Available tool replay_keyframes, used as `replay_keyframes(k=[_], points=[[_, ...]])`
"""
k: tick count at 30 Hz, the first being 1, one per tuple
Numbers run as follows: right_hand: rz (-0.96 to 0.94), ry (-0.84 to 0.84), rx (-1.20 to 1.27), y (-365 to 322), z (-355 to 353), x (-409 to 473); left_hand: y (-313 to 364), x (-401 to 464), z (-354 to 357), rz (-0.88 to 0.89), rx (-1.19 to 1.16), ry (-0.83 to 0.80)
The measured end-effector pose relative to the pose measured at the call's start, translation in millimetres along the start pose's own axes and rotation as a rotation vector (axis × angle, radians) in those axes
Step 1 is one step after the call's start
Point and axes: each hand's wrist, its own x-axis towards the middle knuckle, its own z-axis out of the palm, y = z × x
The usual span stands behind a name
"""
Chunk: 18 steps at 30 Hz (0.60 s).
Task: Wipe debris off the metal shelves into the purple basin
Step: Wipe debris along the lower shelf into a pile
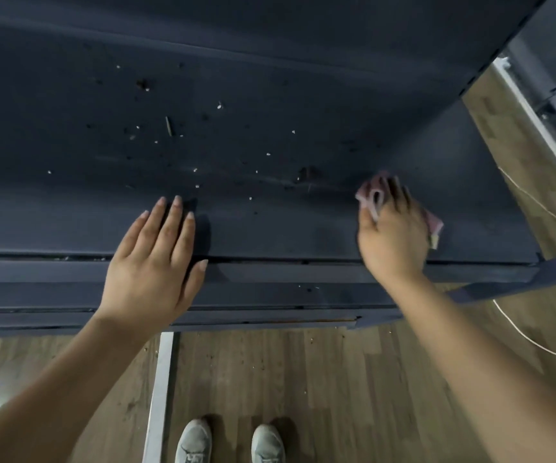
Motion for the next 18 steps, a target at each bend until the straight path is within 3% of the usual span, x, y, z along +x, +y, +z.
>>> replay_keyframes(k=[3, 7, 11, 14, 18], points=[[-0.195, 0.083, 0.074, -55, 18, 4, -1, 0, 2, 0.001, -0.001, 0.028], [-0.283, -0.037, 0.269, -116, 33, 2, -2, 0, 4, 0.031, 0.006, 0.085], [-0.378, -0.077, 0.407, -134, 32, 2, -3, 0, 3, 0.045, -0.027, 0.085], [-0.174, -0.159, 0.703, -109, 12, 6, 0, 2, -4, 0.033, -0.061, 0.043], [0.146, 0.038, 0.716, -35, -29, 8, 20, 17, -13, 0.108, -0.093, 0.098]])
